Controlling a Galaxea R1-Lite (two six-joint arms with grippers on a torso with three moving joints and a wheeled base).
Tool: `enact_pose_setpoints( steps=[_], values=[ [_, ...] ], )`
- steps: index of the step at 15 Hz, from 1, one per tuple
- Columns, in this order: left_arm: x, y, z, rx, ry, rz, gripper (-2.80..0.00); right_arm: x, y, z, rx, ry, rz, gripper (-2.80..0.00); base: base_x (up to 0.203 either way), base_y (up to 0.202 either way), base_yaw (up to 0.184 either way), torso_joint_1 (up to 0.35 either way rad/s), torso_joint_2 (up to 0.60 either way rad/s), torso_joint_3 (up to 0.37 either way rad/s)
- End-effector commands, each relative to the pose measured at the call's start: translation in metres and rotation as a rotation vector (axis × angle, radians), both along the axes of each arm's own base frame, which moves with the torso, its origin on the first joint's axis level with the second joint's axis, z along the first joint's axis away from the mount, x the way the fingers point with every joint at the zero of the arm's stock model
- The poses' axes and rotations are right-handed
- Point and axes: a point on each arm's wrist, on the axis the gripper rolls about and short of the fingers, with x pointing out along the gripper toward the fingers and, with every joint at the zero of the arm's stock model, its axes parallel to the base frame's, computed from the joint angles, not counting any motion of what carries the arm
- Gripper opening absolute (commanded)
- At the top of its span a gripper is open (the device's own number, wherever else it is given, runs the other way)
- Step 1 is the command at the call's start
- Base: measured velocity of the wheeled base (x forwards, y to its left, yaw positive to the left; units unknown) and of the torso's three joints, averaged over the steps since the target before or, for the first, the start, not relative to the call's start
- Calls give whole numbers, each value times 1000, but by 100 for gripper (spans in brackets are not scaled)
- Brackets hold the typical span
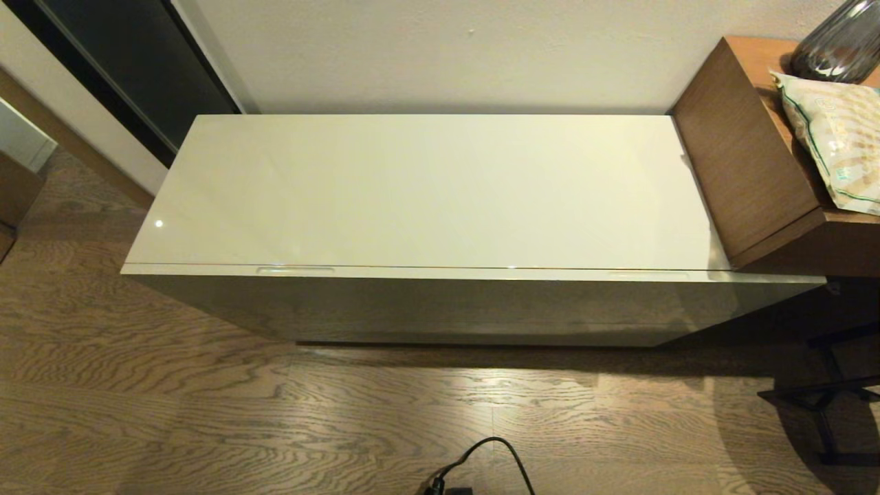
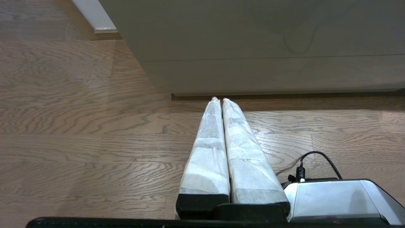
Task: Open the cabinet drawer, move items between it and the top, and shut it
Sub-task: Open the drawer
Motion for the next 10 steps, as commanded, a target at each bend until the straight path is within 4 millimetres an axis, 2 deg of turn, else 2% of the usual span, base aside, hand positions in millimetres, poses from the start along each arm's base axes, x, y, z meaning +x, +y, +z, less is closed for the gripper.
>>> enact_pose_setpoints(
  steps=[1, 10],
  values=[
    [0, 0, 0, 1, 0, 0, -280, 0, 0, 0, 0, 1, 0, -280, 0, 0, 0, 0, 0, 0],
    [0, 0, 0, 1, 0, 0, -280, 0, 0, 0, 0, 1, 0, -280, 0, 0, 0, 0, 0, 0]
  ],
)
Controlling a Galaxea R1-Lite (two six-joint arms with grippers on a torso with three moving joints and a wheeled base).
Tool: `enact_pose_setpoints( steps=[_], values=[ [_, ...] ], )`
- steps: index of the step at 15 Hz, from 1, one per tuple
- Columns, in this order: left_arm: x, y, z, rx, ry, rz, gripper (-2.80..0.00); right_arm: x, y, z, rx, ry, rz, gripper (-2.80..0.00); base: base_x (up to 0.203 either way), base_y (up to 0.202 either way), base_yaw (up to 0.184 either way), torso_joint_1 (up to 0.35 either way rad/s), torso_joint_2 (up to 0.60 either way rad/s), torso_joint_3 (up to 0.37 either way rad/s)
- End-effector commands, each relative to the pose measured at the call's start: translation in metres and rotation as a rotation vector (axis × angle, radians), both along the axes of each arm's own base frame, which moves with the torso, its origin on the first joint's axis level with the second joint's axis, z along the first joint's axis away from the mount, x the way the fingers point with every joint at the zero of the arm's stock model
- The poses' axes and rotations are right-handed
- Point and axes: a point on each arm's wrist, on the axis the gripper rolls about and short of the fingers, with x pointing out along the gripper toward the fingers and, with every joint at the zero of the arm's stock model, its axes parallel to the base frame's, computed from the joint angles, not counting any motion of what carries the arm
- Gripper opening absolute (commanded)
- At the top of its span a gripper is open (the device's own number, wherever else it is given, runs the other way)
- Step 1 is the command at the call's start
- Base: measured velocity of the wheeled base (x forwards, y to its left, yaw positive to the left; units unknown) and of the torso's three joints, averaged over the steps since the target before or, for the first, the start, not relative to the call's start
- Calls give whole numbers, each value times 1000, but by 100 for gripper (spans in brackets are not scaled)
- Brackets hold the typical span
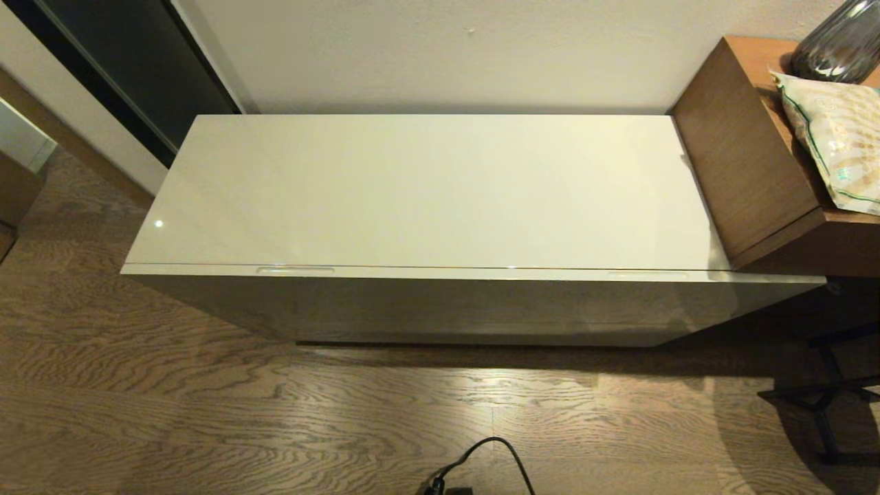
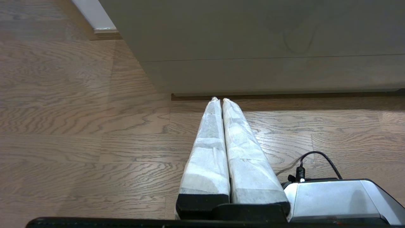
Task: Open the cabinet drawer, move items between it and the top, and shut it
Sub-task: Open the drawer
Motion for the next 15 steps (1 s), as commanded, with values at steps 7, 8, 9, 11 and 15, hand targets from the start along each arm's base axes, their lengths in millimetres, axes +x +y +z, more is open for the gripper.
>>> enact_pose_setpoints(
  steps=[7, 8, 9, 11, 15],
  values=[
    [0, 0, 0, 1, 0, 0, -280, 0, 0, 0, 0, 1, 0, -280, 0, 0, 0, 0, 0, 0],
    [0, 0, 0, 12, 4, 0, -280, 0, 0, 0, 0, 1, 0, -280, 0, 0, 0, 0, 0, 0],
    [-1, 0, 1, 36, 13, -1, -280, 0, 0, 0, 0, 1, 0, -280, 0, 0, 0, 0, 0, 0],
    [-1, 0, 1, 71, 18, -6, -280, 0, 0, 0, 0, 1, 0, -280, 0, 0, 0, 0, 0, 0],
    [1, 0, 1, 73, 43, -4, -280, 0, 0, 0, 0, 1, 0, -280, 0, 0, 0, 0, 0, 0]
  ],
)
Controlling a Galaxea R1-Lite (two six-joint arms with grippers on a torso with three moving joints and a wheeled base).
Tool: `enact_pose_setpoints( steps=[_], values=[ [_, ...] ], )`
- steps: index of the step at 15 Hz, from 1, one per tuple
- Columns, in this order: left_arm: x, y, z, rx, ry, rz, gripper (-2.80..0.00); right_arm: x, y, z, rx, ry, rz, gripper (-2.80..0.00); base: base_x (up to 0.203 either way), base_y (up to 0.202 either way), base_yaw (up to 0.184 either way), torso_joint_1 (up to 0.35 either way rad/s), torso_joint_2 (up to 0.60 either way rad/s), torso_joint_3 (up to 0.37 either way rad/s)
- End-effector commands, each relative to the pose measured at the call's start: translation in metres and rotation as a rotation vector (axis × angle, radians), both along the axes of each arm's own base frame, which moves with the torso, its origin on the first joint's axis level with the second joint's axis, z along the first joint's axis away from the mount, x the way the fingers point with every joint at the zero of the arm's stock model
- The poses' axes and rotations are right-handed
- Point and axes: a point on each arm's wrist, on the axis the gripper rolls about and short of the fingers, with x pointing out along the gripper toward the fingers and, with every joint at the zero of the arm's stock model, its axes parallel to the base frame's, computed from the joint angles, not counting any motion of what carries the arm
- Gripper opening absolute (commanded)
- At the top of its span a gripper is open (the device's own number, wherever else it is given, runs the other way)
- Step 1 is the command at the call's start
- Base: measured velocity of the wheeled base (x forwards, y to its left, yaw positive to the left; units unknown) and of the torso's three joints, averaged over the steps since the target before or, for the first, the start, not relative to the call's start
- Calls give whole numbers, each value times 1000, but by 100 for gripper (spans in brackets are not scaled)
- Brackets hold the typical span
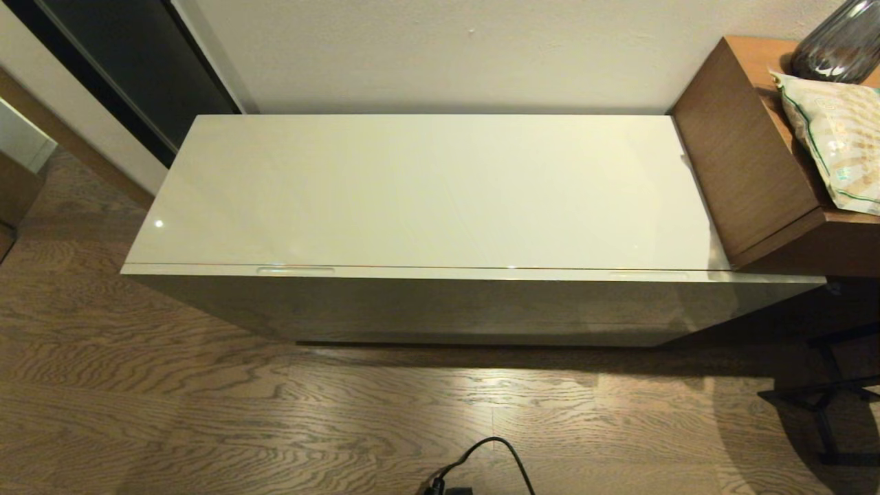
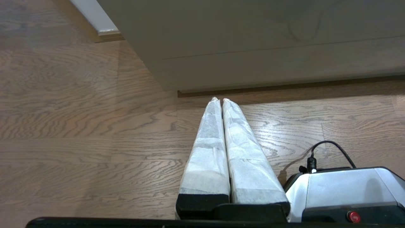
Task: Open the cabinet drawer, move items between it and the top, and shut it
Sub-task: Open the drawer
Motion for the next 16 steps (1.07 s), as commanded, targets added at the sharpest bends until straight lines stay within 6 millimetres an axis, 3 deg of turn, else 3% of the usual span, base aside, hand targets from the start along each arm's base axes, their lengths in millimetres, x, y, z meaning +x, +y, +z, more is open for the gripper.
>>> enact_pose_setpoints(
  steps=[1, 11, 13, 15, 16],
  values=[
    [1, 0, 1, 1, 15, 1, -280, 0, 0, 0, 0, 1, 0, -280, 0, 0, 0, 0, 0, 0],
    [2, 0, 4, 10, 20, -2, -280, 0, 0, 0, 0, 1, 0, -280, 0, 0, 0, 0, 0, 0],
    [3, 0, 41, -80, 47, 7, -280, 0, 0, 0, 0, 1, 0, -280, 0, 0, 0, 0, 0, 0],
    [7, 0, 109, -231, 38, 17, -280, 0, 0, 0, 0, 1, 0, -280, 0, 0, 0, 0, 0, 0],
    [12, 0, 131, -271, 52, 15, -280, 0, 0, 0, 0, 1, 0, -280, 0, 0, 0, 0, 0, 0]
  ],
)
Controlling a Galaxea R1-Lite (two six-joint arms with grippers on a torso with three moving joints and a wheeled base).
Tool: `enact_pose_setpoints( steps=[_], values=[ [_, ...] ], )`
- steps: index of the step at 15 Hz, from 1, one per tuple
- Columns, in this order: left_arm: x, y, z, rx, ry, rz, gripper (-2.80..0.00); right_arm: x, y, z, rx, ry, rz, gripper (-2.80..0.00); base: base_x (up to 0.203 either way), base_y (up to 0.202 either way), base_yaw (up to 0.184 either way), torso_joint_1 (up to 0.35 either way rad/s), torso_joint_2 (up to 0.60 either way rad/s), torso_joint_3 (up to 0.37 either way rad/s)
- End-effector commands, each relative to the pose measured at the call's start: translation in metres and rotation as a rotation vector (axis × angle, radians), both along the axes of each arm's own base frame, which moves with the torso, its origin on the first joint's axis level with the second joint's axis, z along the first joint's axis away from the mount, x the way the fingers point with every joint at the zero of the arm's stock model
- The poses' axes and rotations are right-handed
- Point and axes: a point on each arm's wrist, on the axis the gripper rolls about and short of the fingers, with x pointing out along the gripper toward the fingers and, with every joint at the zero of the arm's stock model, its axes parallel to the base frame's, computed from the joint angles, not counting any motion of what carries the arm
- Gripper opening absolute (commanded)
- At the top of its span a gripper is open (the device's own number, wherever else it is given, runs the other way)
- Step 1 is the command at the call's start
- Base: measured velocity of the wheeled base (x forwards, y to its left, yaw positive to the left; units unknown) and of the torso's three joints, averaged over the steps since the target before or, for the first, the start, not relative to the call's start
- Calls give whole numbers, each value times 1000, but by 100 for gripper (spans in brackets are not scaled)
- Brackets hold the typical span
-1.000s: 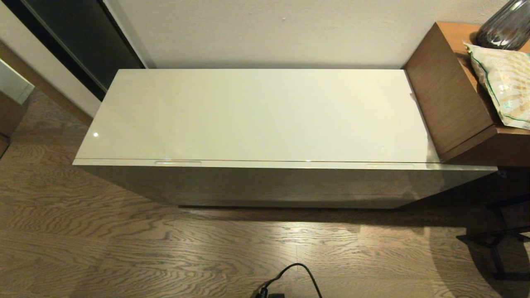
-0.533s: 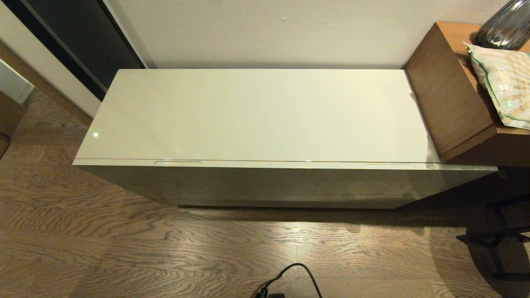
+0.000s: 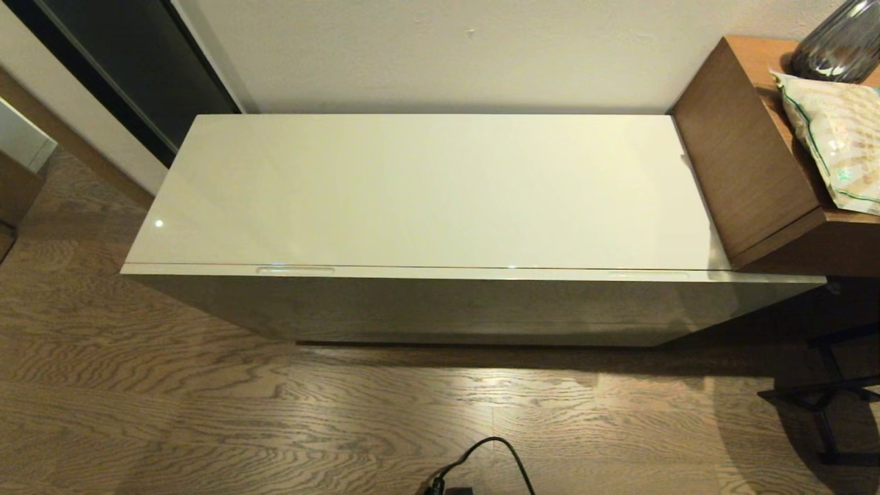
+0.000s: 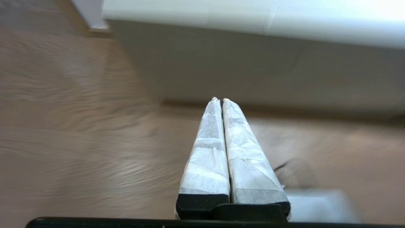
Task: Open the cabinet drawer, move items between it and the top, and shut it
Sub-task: Open the drawer
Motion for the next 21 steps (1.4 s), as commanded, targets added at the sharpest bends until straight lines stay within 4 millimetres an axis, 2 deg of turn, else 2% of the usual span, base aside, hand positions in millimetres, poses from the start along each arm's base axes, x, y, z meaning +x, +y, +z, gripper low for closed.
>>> enact_pose_setpoints(
  steps=[1, 2, 4, 5, 9, 11, 12, 13, 14, 16, 17, 20, 21],
  values=[
    [20, 0, 53, -63, 81, -8, -280, 0, 0, 0, 0, 1, 0, -280, 0, 0, 0, 0, 0, 0],
    [21, -1, 54, -44, 123, -27, -280, 0, 0, 0, 0, 1, 0, -280, 0, 0, 0, 0, 0, 0],
    [30, -2, 30, -22, 288, -72, -280, 0, 0, 0, 0, 1, 0, -280, 0, 0, 0, 0, 0, 0],
    [39, -2, 26, -24, 350, -95, -280, 0, 0, 0, 0, 1, 0, -280, 0, 0, 0, 0, 0, 0],
    [108, -7, 28, -65, 650, -222, -280, 0, 0, 0, 0, 1, 0, -280, 0, 0, 0, 0, 0, 0],
    [134, -10, 31, -77, 672, -272, -280, 0, 0, 0, 0, 1, 0, -280, 0, 0, 0, 0, 0, 0],
    [161, -12, 30, -77, 687, -286, -280, 0, 0, 0, 0, 1, 0, -280, 0, 0, 0, 0, 0, 0],
    [188, -15, 25, -72, 701, -294, -51, 0, 0, 0, 0, 1, 0, -280, 0, 0, 0, 0, 0, 0],
    [212, -20, 20, -55, 684, -294, 0, 0, 0, 0, 0, 1, 0, -280, 0, 0, 0, 0, 0, 0],
    [243, -29, 16, -43, 608, -287, 0, 0, 0, 0, 0, 1, 0, -280, 0, 0, 0, 0, 0, 0],
    [252, -34, 16, -50, 568, -286, 0, 0, 0, 0, 0, 1, 0, -280, 0, 0, 0, 0, 0, 0],
    [274, -39, 17, -65, 443, -262, 0, 0, 0, 0, 0, 1, 0, -280, 0, 0, 0, 0, 0, 0],
    [274, -45, 17, -54, 442, -258, 0, 0, 0, 0, 0, 1, 0, -280, 0, 0, 0, 0, 0, 0]
  ],
)
